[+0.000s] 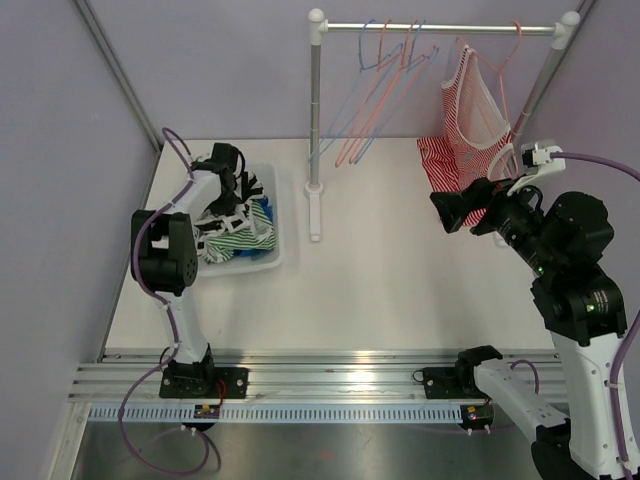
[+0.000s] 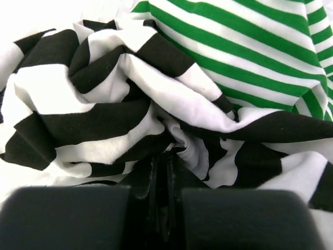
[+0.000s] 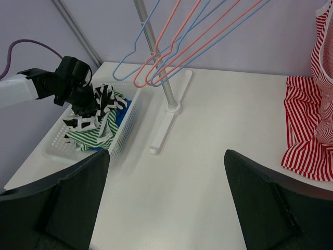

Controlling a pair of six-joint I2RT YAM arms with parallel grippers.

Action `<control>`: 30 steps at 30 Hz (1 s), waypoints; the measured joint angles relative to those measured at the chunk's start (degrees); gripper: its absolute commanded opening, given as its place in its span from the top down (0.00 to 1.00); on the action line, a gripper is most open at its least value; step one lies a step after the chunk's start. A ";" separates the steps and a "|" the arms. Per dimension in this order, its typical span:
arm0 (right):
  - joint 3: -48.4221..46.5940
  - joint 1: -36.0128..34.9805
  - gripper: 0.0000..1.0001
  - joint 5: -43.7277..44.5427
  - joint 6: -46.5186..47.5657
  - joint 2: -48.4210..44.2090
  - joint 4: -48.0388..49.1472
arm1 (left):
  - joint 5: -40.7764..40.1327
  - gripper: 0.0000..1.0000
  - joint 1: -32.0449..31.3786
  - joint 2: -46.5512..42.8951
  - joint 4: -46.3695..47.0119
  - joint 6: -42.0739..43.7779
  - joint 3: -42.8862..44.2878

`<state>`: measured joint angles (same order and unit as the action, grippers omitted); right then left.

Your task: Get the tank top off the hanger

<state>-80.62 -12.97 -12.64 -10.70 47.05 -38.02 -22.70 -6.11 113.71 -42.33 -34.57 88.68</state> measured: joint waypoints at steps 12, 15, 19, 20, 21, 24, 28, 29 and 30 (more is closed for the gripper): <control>-3.98 0.00 0.00 1.18 0.52 5.38 -2.40 | 0.46 0.07 -0.81 -7.91 -5.11 1.57 -0.22; -5.77 0.00 0.00 2.25 0.92 7.30 -2.51 | 1.09 0.01 -1.16 -12.81 -6.43 1.84 -0.22; -10.60 0.00 0.00 5.20 1.81 12.07 -3.48 | 1.90 0.01 -1.33 -19.45 -8.39 2.51 1.68; -11.80 0.00 0.01 6.34 2.03 13.25 -3.58 | 2.19 0.01 -1.33 -20.65 -8.92 2.86 2.75; -12.76 0.00 0.00 7.45 2.27 14.45 -3.61 | 2.71 0.01 -1.33 -21.66 -9.25 3.30 3.72; -16.52 0.22 0.01 12.48 3.67 19.02 -5.11 | 5.16 0.01 -1.51 -25.49 -9.49 4.98 4.28; -25.81 3.80 0.00 16.83 5.25 26.75 -7.23 | 6.21 0.01 -5.55 -35.76 -9.22 7.52 0.31; -28.17 4.68 0.01 17.88 5.49 28.76 -7.34 | 6.34 0.01 -6.88 -38.56 -9.42 7.98 -1.11; -30.88 5.44 0.01 19.08 5.97 30.99 -7.78 | 6.49 0.01 -8.76 -42.14 -8.96 8.61 -3.17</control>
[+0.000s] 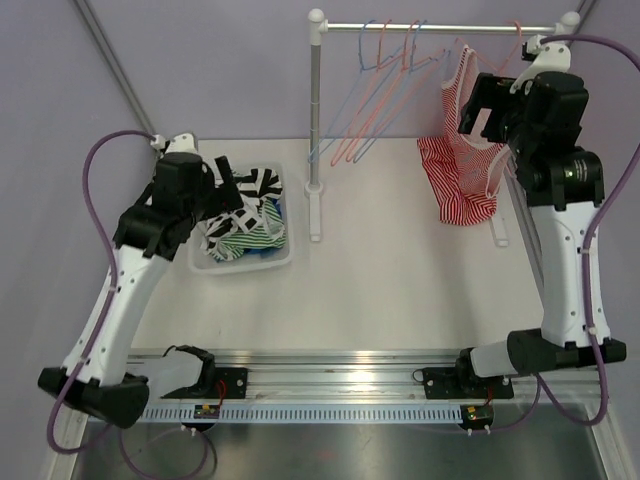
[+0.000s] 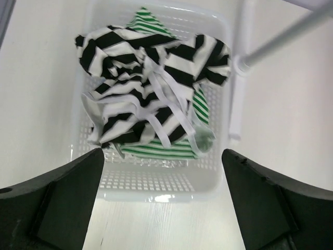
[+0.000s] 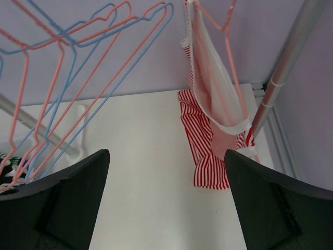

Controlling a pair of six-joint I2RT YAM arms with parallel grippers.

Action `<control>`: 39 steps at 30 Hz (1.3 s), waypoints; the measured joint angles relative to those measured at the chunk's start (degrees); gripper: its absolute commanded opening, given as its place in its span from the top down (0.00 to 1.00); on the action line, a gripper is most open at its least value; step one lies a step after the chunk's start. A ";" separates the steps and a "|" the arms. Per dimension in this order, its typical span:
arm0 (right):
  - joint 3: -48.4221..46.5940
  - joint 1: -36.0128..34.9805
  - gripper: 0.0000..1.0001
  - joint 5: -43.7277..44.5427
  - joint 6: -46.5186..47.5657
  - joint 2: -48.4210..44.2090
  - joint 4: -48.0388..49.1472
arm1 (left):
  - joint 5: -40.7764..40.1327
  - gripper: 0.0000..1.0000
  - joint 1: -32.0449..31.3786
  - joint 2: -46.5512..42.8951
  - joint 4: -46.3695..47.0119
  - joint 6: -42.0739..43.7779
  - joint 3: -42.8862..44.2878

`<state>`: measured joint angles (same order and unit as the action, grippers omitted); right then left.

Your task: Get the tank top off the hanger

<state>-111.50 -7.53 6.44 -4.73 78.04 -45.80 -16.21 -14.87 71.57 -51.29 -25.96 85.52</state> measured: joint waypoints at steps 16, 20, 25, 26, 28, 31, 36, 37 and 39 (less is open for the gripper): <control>-18.05 14.08 0.22 -6.71 7.98 22.34 -4.15 | 3.28 0.01 -8.22 -26.10 4.66 5.97 -32.13; -21.00 14.47 0.27 -10.78 9.22 26.86 -4.09 | 5.35 0.01 -8.41 -26.08 6.12 6.95 -32.13; -22.86 14.45 0.45 -14.16 9.90 31.36 -4.04 | 7.32 0.01 -8.44 -26.03 7.43 7.58 -32.13; -23.34 14.47 0.45 -14.78 9.77 32.20 -4.13 | 7.56 0.01 -8.44 -26.03 7.58 7.63 -32.13; -23.93 14.47 0.45 -16.09 9.46 33.24 -4.22 | 8.07 0.01 -8.44 -26.03 7.82 7.80 -32.13; -23.93 14.47 0.53 -18.21 8.92 33.46 -3.93 | 8.55 0.01 -8.44 -25.99 7.96 7.98 -32.13; -23.91 14.45 0.73 -20.04 8.09 33.46 -2.43 | 8.94 0.01 -8.44 -25.70 8.07 8.04 -32.20; -23.93 14.47 0.82 -20.09 7.93 33.46 -2.45 | 8.96 0.01 -8.44 -25.73 8.09 8.07 -32.20; -24.09 14.45 0.91 -20.24 7.82 33.48 -2.49 | 8.98 0.01 -8.44 -25.70 8.11 8.09 -32.20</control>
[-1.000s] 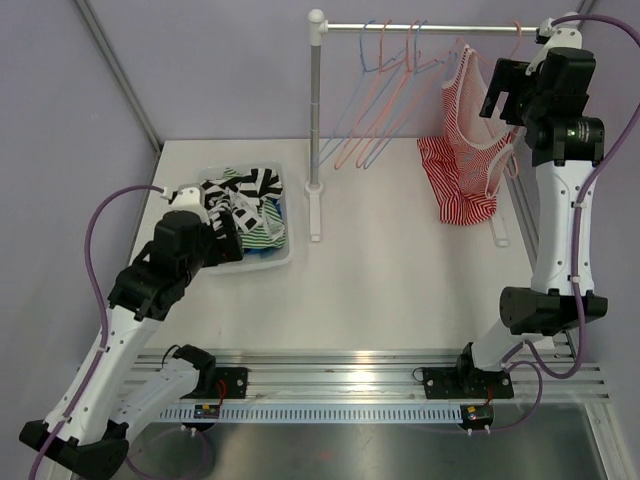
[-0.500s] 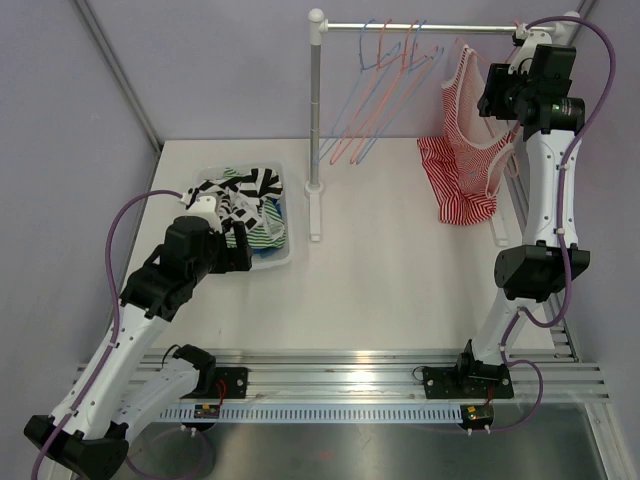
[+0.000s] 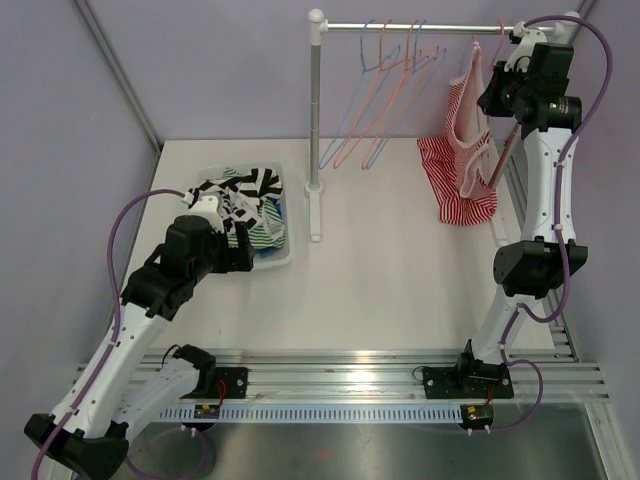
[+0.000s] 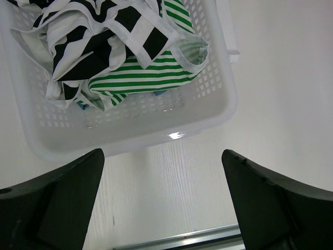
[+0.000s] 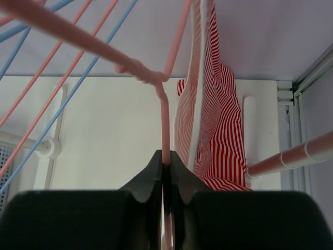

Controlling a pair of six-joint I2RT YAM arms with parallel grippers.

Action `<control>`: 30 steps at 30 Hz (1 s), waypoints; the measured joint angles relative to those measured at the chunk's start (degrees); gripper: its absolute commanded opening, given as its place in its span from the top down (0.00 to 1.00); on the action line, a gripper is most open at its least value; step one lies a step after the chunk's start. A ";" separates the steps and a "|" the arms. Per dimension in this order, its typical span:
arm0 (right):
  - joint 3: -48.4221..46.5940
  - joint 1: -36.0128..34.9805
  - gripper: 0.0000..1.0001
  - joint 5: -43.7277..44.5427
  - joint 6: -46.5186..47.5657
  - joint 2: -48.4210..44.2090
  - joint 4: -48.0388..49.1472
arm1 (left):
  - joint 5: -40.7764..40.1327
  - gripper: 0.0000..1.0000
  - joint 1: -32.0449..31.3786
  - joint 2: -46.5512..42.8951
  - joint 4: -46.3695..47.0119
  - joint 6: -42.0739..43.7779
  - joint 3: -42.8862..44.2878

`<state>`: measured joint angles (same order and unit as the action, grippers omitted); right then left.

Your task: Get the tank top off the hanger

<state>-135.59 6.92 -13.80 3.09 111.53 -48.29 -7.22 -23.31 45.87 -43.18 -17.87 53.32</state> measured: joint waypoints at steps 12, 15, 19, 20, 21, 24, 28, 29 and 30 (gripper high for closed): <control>-1.40 0.00 1.00 -0.92 -1.70 0.07 -0.33 | 0.50 0.01 0.00 0.11 0.04 0.09 -0.13; -1.66 0.02 1.00 -0.94 -2.58 -0.39 -0.52 | 0.50 0.01 0.00 0.13 0.02 0.09 -0.13; -1.66 0.00 1.00 -1.01 -3.56 -2.49 -0.98 | 0.50 0.01 0.00 0.13 0.02 0.09 -0.13; -1.66 0.02 1.00 -1.11 -3.72 -3.21 -1.03 | 0.50 0.01 0.00 0.13 0.02 0.09 -0.13; -1.66 0.02 1.00 -1.36 -3.87 -3.91 -1.07 | 0.50 0.01 0.00 0.13 0.02 0.09 -0.13; -1.60 0.02 1.00 -2.27 -4.52 -6.47 -1.46 | 0.48 0.01 0.00 0.13 0.02 0.09 -0.13; 1.09 0.02 1.00 -3.78 -5.62 -11.19 -1.68 | 0.39 0.01 0.00 0.07 0.02 0.07 -0.13; 2.49 0.02 1.00 -4.28 -5.99 -12.66 -1.79 | 0.37 0.01 0.00 0.00 0.02 0.07 -0.13; 4.26 0.02 1.00 -4.96 -6.25 -14.34 -1.95 | 0.31 0.01 0.00 -0.11 0.02 0.04 -0.13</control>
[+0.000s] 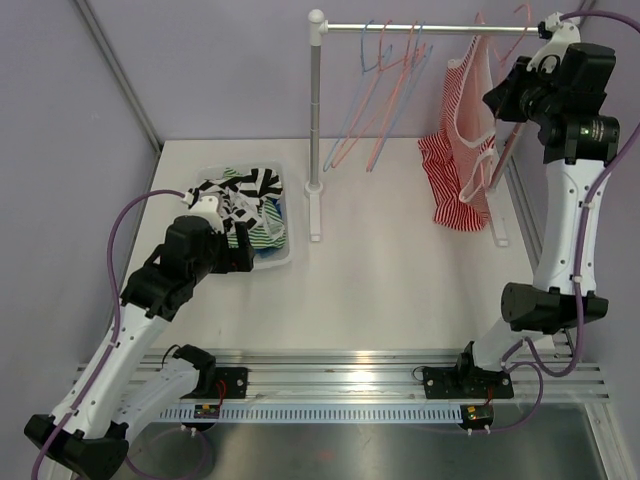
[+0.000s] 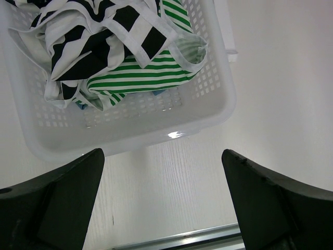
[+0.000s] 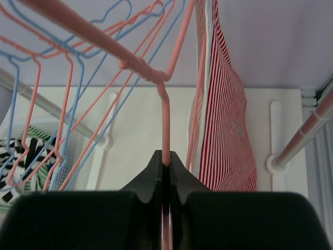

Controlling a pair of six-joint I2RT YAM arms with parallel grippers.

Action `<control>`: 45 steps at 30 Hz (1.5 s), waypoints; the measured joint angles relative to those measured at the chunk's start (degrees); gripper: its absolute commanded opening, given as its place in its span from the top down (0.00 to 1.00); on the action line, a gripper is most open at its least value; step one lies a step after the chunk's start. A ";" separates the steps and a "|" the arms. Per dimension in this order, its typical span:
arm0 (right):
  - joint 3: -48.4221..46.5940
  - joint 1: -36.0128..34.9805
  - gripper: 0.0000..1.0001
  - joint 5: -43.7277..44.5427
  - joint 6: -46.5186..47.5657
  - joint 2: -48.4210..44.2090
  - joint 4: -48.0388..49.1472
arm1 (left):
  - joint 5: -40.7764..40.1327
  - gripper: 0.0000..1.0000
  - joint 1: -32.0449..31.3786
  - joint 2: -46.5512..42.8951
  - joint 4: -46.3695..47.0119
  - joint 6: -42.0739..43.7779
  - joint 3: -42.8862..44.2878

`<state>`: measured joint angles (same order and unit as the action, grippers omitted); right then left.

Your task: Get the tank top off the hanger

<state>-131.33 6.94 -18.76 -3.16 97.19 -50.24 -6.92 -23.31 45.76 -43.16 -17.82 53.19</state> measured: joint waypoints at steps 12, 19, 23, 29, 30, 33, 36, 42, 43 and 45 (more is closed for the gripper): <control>33.75 -0.87 1.00 -5.75 -4.85 -28.17 -1.68 | -0.39 0.01 -3.78 0.42 1.11 -4.59 8.70; 39.30 -5.33 1.00 -7.54 -5.18 -42.97 -6.58 | -6.54 0.01 -22.43 10.23 5.99 -6.10 21.29; 42.23 -9.11 1.00 -7.85 -4.70 -48.74 -9.64 | -8.33 0.01 -31.61 18.38 12.74 -2.21 27.85; 44.98 -18.45 1.00 -7.85 -4.17 -53.37 -13.60 | -5.62 0.01 -36.41 27.21 25.00 6.14 32.30; 45.38 -19.37 1.00 -7.63 -4.17 -54.23 -14.19 | -5.05 0.01 -36.50 28.41 26.62 7.23 32.63; 46.23 -20.41 1.00 -7.43 -4.22 -56.41 -14.97 | -4.07 0.03 -36.54 32.04 30.25 9.44 34.10; 46.27 -20.94 1.00 -8.09 -4.26 -57.31 -15.26 | -3.69 0.09 -36.52 34.14 32.57 10.75 34.14; 46.27 -21.64 1.00 -10.47 -4.42 -57.13 -15.17 | -3.80 0.16 -36.52 36.50 34.23 12.59 34.14; 46.27 -21.68 1.00 -10.88 -4.44 -57.13 -15.15 | -3.76 0.16 -36.52 36.63 34.38 12.87 34.14; 46.27 -21.75 1.00 -11.28 -4.44 -57.11 -15.10 | -3.41 0.16 -36.52 36.81 35.01 13.09 34.12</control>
<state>-85.06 -14.81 -30.04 -7.60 40.07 -65.34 -10.33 -59.83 82.56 -8.14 -4.73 87.31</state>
